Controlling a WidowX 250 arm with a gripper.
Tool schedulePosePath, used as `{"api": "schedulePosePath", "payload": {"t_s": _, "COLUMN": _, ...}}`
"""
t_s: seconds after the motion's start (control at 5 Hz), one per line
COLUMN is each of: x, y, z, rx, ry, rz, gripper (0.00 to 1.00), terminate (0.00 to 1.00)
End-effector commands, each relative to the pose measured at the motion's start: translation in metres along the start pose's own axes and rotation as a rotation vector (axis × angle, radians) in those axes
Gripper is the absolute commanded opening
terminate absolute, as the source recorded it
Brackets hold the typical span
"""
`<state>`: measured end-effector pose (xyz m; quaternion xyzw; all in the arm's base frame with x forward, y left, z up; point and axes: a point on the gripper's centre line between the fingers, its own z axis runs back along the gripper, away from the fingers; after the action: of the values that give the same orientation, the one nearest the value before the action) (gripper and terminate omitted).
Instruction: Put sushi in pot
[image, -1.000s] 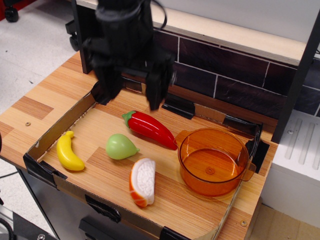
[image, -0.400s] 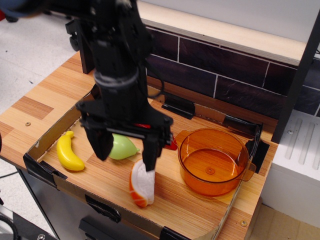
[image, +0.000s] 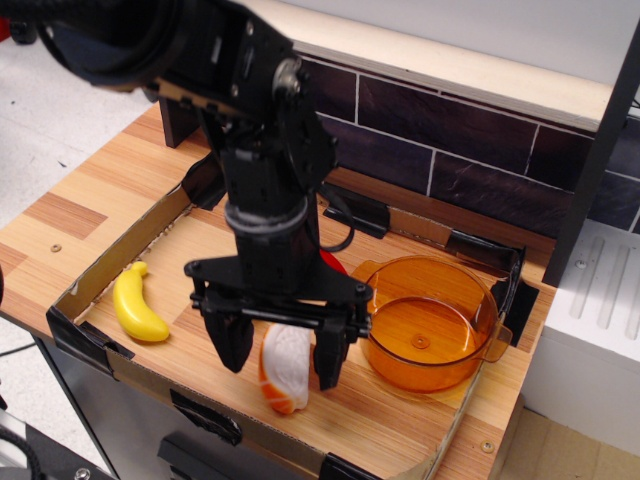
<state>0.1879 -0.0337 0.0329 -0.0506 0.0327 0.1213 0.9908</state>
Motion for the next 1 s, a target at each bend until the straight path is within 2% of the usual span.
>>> {"api": "schedulePosePath", "payload": {"t_s": 0.0, "x": 0.0, "y": 0.001, "z": -0.01, "rx": 0.006, "ry": -0.046, "rz": -0.001, "gripper": 1.0, "terminate": 0.0}}
{"api": "schedulePosePath", "payload": {"t_s": 0.4, "x": 0.01, "y": 0.002, "z": -0.02, "rx": 0.022, "ry": -0.065, "rz": 0.016, "gripper": 1.0, "terminate": 0.0}}
{"api": "schedulePosePath", "payload": {"t_s": 0.6, "x": 0.005, "y": 0.001, "z": -0.019, "rx": 0.012, "ry": -0.062, "rz": 0.006, "gripper": 0.0, "terminate": 0.0}}
{"api": "schedulePosePath", "payload": {"t_s": 0.8, "x": 0.003, "y": 0.001, "z": -0.014, "rx": -0.001, "ry": -0.07, "rz": 0.018, "gripper": 0.0, "terminate": 0.0}}
